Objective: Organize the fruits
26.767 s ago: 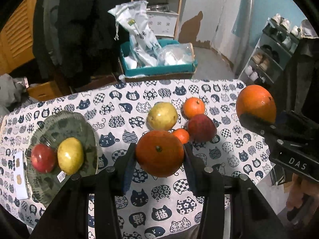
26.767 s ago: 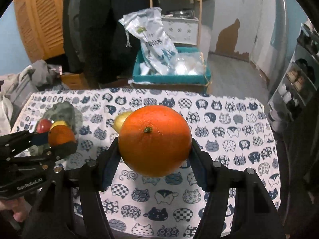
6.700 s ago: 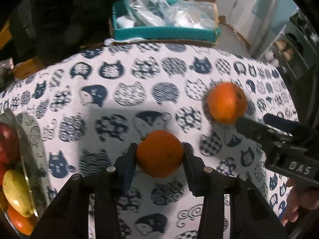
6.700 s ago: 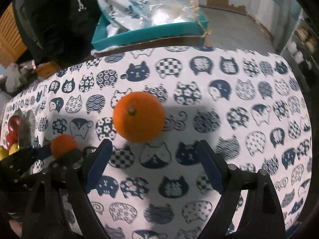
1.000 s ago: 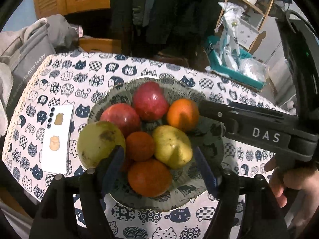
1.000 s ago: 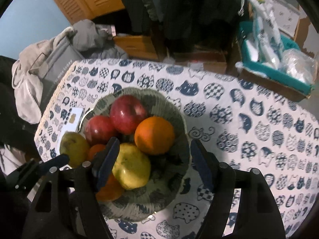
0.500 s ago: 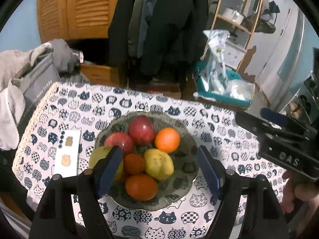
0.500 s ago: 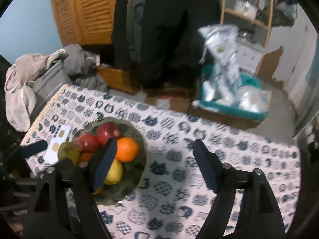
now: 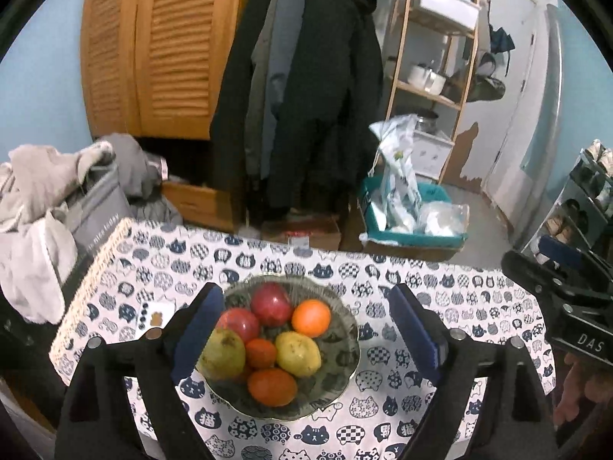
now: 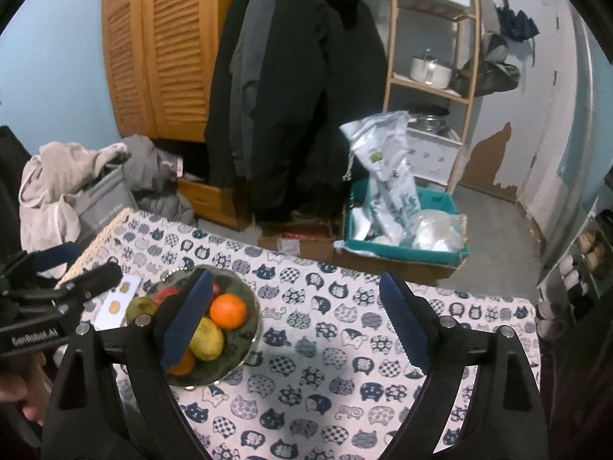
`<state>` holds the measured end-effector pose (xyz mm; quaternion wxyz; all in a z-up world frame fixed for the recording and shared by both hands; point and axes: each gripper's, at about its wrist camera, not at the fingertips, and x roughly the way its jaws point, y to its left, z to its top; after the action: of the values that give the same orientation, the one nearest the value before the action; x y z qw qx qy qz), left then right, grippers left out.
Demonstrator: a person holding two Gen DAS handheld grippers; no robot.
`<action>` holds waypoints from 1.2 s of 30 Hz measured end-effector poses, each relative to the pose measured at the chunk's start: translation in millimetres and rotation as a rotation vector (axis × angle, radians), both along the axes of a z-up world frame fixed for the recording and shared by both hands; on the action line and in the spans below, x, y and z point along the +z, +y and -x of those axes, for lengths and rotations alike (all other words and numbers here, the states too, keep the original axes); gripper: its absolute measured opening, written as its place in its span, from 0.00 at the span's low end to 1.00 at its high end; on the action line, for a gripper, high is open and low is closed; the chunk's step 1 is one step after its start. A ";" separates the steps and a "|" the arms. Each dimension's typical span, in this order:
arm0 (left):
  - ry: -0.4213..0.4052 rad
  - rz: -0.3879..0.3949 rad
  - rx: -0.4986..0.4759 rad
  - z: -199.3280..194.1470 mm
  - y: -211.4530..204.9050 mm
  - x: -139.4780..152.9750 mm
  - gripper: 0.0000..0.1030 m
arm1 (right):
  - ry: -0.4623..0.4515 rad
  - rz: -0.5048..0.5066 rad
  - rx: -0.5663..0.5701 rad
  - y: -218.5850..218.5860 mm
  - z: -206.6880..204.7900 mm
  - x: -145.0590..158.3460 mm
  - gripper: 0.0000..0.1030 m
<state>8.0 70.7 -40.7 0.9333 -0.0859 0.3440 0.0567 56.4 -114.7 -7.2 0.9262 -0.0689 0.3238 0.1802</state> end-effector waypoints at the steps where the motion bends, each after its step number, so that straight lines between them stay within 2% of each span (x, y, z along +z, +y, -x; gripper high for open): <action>1: -0.009 -0.006 0.001 1.8 -1.2 4.2 0.91 | -0.006 -0.004 -0.004 -2.9 2.6 2.8 0.85; 5: -0.051 -0.022 0.001 9.7 -5.4 19.5 0.98 | -0.029 -0.026 -0.022 -15.2 9.3 13.8 0.85; 9: -0.092 -0.045 0.004 17.2 -9.5 34.0 0.99 | -0.059 -0.032 -0.033 -22.8 16.4 21.0 0.85; 21: -0.154 -0.057 0.027 25.9 -12.3 56.7 0.99 | -0.155 -0.025 -0.076 -39.1 31.7 36.3 0.85; 36: -0.190 -0.110 0.012 31.2 -24.1 68.2 0.99 | -0.161 -0.036 -0.088 -45.2 29.7 39.5 0.85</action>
<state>-23.2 46.6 27.4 0.9647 -0.0414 0.2497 0.0729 26.7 -159.9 32.3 0.9574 -0.0524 0.2478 0.1389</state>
